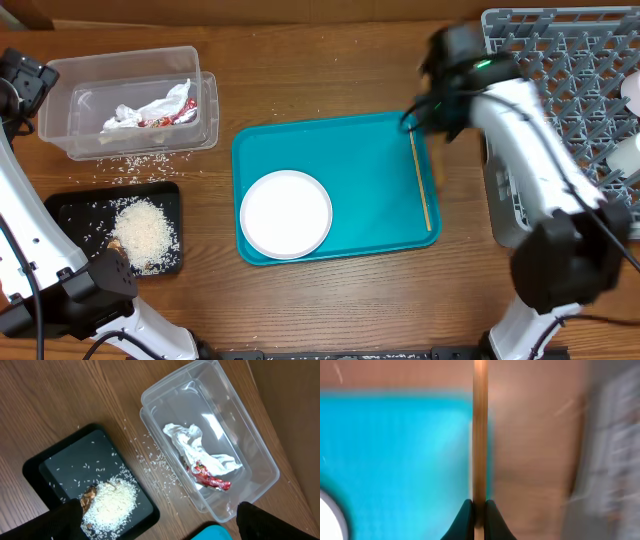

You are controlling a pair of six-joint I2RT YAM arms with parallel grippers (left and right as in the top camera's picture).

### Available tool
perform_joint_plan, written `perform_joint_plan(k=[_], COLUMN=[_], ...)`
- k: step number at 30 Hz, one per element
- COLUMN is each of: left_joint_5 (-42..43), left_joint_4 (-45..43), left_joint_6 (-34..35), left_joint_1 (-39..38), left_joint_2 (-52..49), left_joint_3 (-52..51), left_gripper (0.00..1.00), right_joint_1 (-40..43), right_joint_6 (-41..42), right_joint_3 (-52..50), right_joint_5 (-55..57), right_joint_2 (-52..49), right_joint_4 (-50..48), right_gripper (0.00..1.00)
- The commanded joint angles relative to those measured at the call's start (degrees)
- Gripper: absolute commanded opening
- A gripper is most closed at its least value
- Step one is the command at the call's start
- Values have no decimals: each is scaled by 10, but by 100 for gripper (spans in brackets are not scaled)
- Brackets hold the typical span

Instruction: Sort waste into correct bins and load items into the dishwasher

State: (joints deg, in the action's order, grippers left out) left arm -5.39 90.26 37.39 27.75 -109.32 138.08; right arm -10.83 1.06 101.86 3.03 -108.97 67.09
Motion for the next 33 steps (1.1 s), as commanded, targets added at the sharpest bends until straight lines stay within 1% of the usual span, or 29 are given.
perform_joint_plan(k=[1,5,9,13,20,21,22,25,26,27,29,31,33], left_joint_5=[-6,-6,-6,-6,-6,-6,-6,-6,-6,-6,-6,-6,-6], left_joint_4=[-1,-1,-1,-1,-1,-1,-1,-1,-1,-1,-1,-1,-1], left_joint_6=[3,3,3,3,3,3,3,3,3,3,3,3,3], left_joint_1=[-4,-4,-4,-4,-4,-4,-4,-4,-4,-4,-4,-4,-4], left_joint_2=[-1,-1,-1,-1,-1,-1,-1,-1,-1,-1,-1,-1,-1], left_joint_3=[1,1,1,1,1,1,1,1,1,1,1,1,1], left_gripper=[100,100,100,100,100,100,100,100,100,100,100,100,100], right_joint_1=[62,130,179,198,202,202,202,202,202,202,202,202,202], right_joint_6=[-87,-112,-172,-223,-236,-236,-234,-203,-169,-157,-144,-131,-92], right_joint_3=[47,45,32,-6,-84,-94,-97,-97,-95,-94,-91,-82,-60], right_joint_5=[38,37,-9,-16,-11,-10,-11,-15,-17,-17,-17,-17,-17], right_joint_2=[30,26,23,22,21,21,21,21,21,21,21,22,26], right_joint_4=[-15,-67,-108,-155,-247,-255,-257,-258,-259,-258,-247,-231,-205], right_gripper=[4,4,4,4,5,10,20,23,28,30,38,41,41])
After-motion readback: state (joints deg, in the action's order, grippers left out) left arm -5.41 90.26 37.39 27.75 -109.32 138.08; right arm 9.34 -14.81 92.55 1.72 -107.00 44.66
